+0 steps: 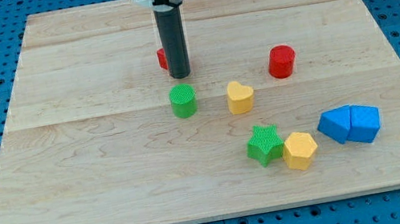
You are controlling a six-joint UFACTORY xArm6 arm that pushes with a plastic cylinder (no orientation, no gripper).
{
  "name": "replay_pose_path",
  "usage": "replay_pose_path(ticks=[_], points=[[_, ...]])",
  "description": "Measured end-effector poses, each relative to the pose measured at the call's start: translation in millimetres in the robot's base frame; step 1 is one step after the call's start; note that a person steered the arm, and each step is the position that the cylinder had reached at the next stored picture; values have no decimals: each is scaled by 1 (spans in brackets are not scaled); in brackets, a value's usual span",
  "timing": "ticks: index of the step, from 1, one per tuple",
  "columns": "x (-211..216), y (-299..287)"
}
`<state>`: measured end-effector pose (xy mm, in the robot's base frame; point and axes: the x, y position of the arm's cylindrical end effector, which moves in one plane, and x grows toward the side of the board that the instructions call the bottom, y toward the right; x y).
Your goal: Move the green circle towards the center right
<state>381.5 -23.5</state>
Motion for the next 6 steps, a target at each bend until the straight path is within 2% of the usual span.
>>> replay_pose_path(ticks=[2,3,4,5,6], points=[[-2,13],[10,107],[32,174],[74,157],[68,243]])
